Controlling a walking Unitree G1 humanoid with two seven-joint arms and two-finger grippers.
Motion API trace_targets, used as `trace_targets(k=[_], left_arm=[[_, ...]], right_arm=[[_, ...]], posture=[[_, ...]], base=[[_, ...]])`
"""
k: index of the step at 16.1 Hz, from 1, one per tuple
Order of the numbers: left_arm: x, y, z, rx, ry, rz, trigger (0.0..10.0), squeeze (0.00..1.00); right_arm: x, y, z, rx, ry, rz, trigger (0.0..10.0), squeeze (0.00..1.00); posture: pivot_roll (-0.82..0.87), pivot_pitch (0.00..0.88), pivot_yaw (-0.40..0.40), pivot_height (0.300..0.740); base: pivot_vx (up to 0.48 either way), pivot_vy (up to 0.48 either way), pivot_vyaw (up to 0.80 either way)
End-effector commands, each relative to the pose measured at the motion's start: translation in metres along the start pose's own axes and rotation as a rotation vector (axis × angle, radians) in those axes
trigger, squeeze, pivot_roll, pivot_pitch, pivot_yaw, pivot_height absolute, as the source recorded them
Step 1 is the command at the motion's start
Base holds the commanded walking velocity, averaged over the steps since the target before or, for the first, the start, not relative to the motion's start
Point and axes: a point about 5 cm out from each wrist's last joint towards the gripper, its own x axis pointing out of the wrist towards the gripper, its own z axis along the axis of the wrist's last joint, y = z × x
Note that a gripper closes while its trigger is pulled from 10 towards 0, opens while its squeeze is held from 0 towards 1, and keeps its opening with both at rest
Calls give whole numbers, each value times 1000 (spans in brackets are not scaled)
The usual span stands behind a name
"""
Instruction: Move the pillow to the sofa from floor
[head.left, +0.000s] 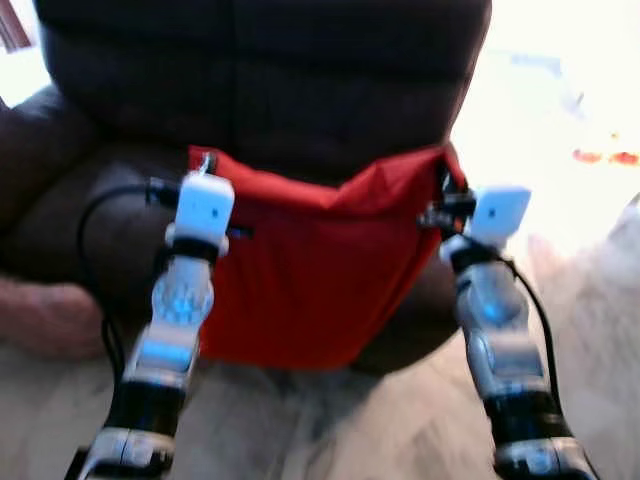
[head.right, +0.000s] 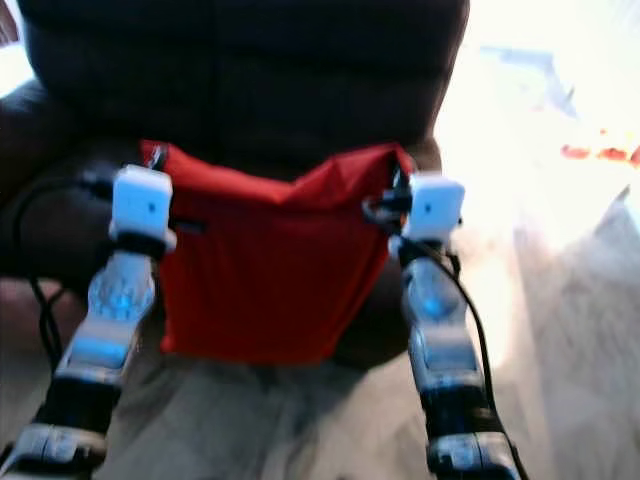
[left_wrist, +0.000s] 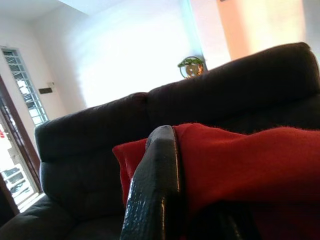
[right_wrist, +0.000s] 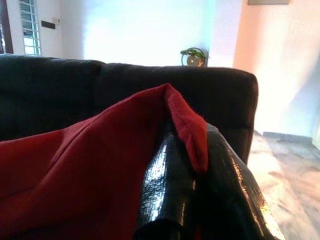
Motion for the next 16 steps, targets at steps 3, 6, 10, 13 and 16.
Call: trace_targets(k=[3,6,10,13,16], left_arm=[[15,18,29,3,-130,53,10000,0],[25,24,40,5,-170,63,10000,0],[35,28,49,0,-200,60,10000,0],[38,28,55,-3,-219,60,10000,0],[43,35,61,-2,-239,78,10000,0]], right_arm=[[12,7,34,12,-144,13,10000,0],[19,7,54,18,-203,10,10000,0],[29,4,80,29,-288,-14,10000,0],[30,3,82,32,-289,-17,10000,0],[32,3,90,43,-312,-20,10000,0]], posture=[[48,35,-51,740],[53,32,-52,740],[51,29,-51,740],[55,32,-52,740],[55,34,-52,740]], base=[[331,0,0],[336,0,0],[332,0,0],[333,0,0],[333,0,0]])
